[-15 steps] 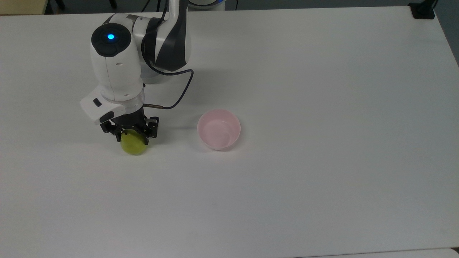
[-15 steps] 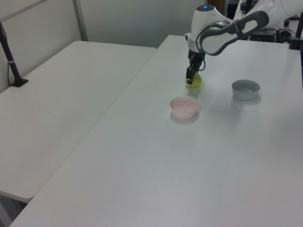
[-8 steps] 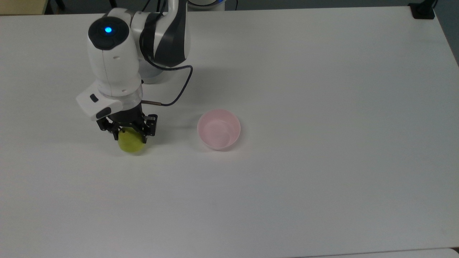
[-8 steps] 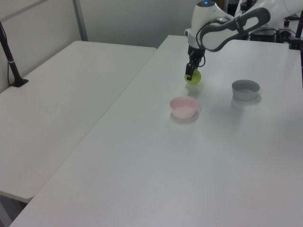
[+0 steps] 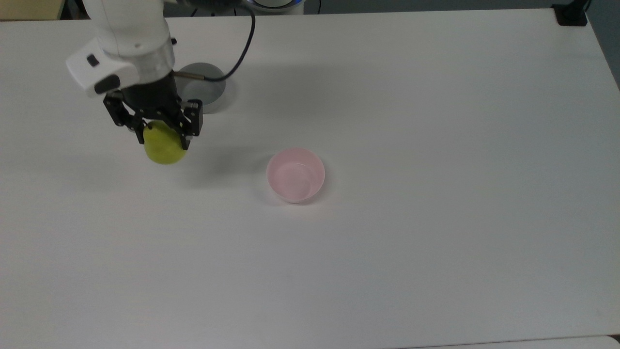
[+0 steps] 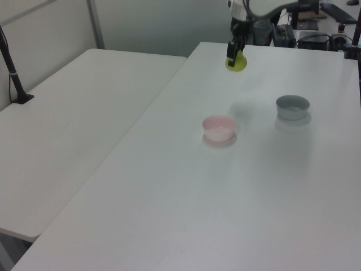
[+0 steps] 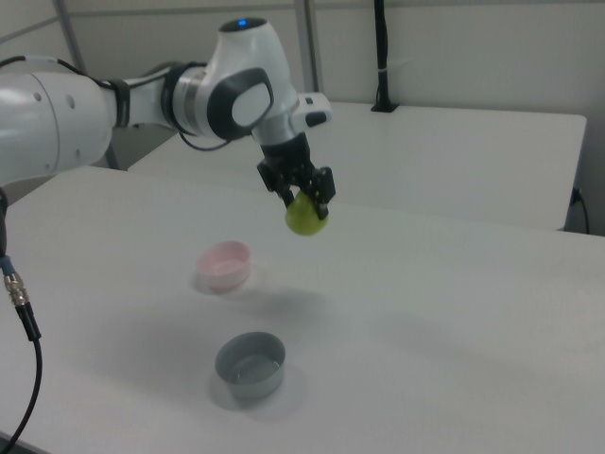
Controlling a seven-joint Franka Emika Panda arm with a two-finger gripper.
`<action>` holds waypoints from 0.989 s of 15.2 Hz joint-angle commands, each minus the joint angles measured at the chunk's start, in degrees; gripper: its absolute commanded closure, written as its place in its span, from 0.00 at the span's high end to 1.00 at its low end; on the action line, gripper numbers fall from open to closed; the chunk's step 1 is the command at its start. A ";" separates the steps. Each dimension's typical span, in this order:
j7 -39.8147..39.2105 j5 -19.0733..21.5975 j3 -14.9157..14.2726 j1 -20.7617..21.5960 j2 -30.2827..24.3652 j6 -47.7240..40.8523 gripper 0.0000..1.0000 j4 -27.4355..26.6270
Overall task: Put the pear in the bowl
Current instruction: 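Carry the held pear over the pink bowl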
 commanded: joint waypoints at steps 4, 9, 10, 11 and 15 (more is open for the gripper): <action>0.58 0.69 0.25 4.91 -1.97 -2.46 0.54 -0.02; 5.93 0.43 0.25 12.65 -4.78 -2.55 0.54 -3.80; 6.64 0.43 0.25 14.14 -4.87 -2.64 0.54 -4.16; 7.60 0.34 0.25 15.29 -4.87 -3.07 0.54 -4.16; 11.03 -1.07 0.25 19.33 -4.87 -3.96 0.54 -5.12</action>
